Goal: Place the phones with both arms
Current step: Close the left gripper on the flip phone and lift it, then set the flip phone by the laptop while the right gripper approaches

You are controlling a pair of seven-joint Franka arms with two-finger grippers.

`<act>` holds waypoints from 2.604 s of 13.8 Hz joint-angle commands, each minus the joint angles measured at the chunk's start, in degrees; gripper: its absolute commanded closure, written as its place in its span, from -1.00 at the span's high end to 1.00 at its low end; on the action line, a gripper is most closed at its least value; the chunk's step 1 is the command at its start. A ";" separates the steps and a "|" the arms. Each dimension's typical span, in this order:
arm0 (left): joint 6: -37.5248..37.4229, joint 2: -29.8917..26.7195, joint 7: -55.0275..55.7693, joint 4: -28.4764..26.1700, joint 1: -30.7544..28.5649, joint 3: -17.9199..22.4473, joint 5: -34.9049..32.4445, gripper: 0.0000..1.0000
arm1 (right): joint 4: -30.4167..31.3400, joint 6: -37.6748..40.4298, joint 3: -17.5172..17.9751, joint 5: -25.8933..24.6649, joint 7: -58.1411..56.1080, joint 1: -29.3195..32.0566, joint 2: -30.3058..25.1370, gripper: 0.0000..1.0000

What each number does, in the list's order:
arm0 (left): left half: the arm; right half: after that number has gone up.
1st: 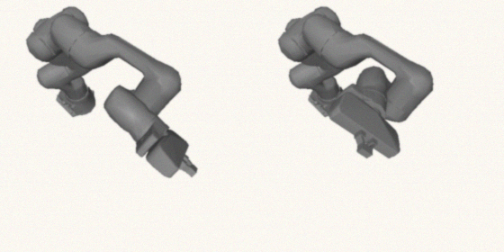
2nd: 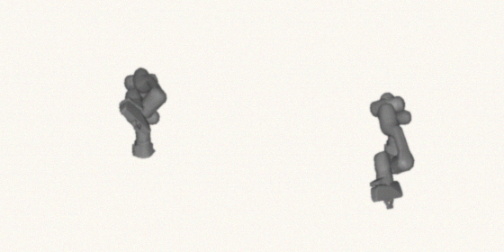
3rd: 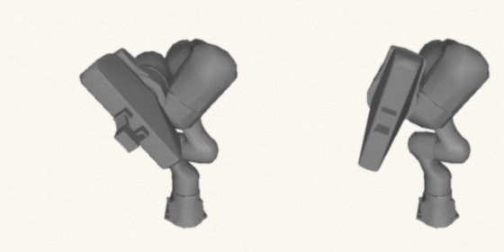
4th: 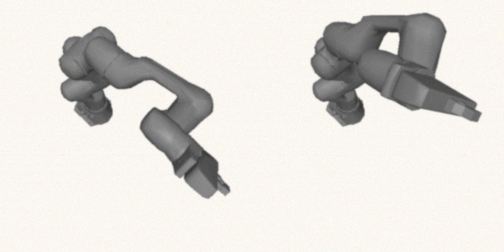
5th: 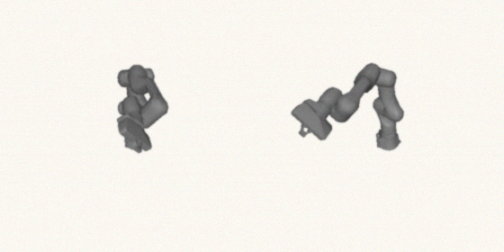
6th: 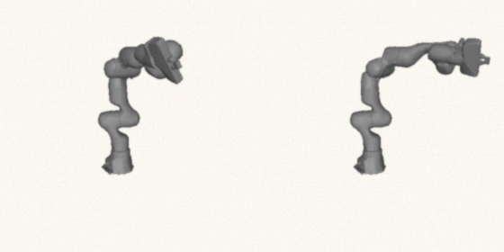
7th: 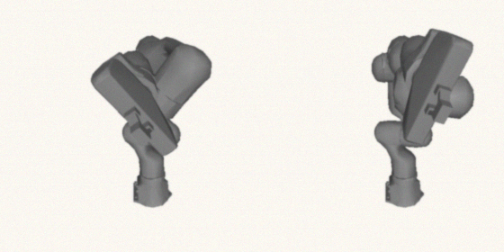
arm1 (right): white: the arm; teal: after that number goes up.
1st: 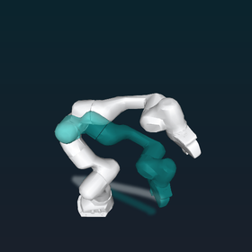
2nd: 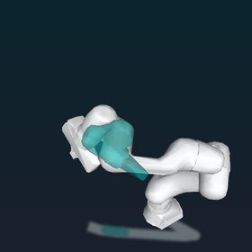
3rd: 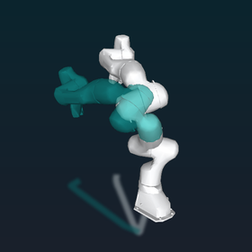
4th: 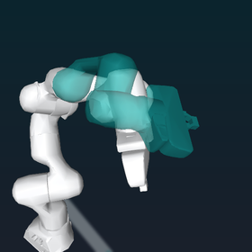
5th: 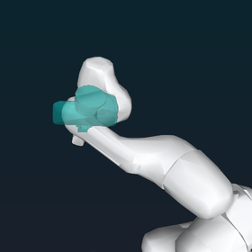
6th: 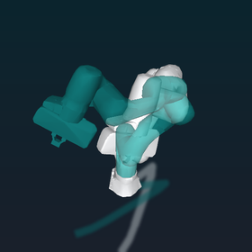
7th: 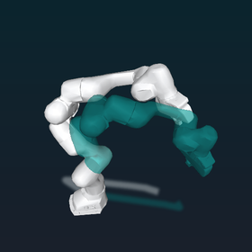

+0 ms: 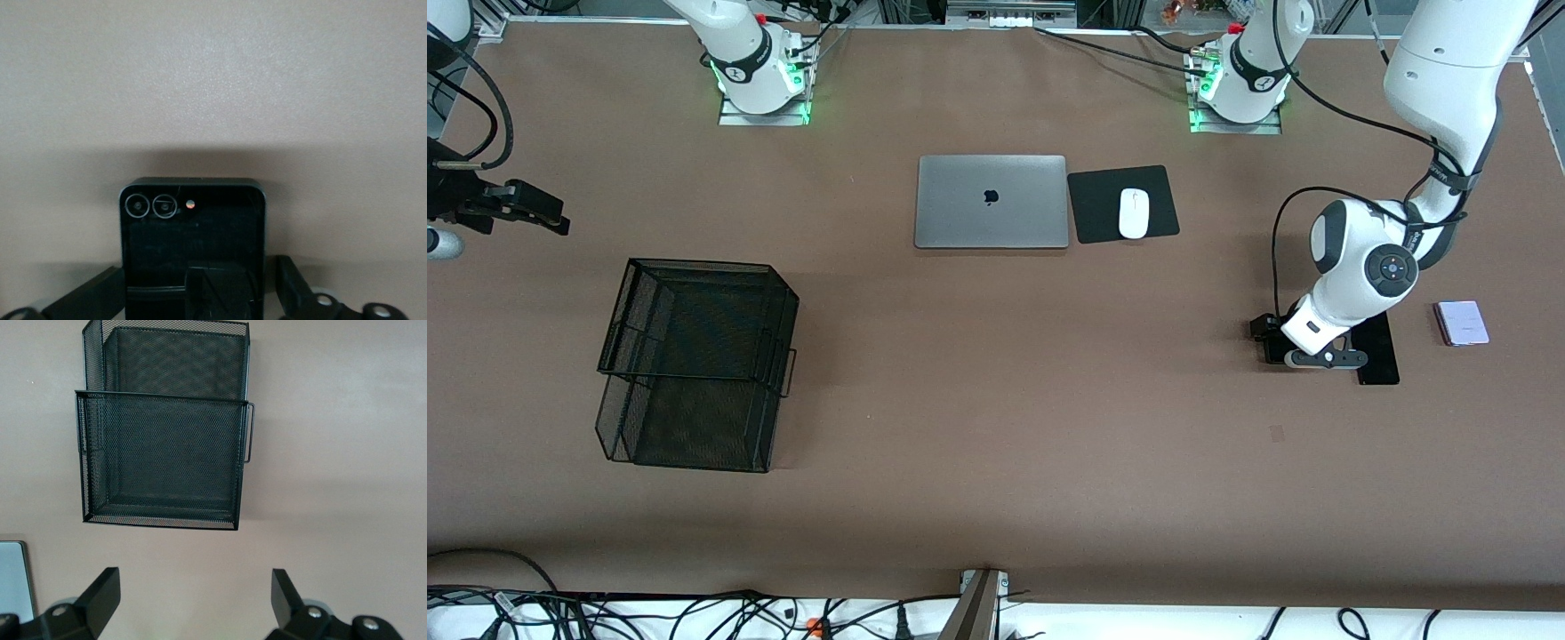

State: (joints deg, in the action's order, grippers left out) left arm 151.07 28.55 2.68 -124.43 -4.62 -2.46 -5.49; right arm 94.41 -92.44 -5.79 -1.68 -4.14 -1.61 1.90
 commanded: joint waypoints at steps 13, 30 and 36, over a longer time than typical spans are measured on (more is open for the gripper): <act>0.45 1.07 0.22 2.09 -0.30 -0.17 -1.01 -0.28 | 0.69 -0.63 0.34 -0.69 -0.61 0.38 -0.84 1.00; -15.78 18.19 32.37 41.38 24.56 -21.09 -0.92 -0.23 | 0.78 -0.81 0.51 -0.69 -0.61 0.38 -0.58 1.00; -13.33 18.65 34.14 39.18 25.02 -21.18 -0.84 1.00 | 0.86 -0.90 0.51 -0.69 -0.69 0.38 -0.41 1.00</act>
State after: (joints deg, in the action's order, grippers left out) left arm 140.71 49.31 35.58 -86.29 21.29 -23.71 -5.55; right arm 94.44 -92.71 -5.71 -1.69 -4.15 -1.64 2.01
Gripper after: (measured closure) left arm 0.048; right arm 0.000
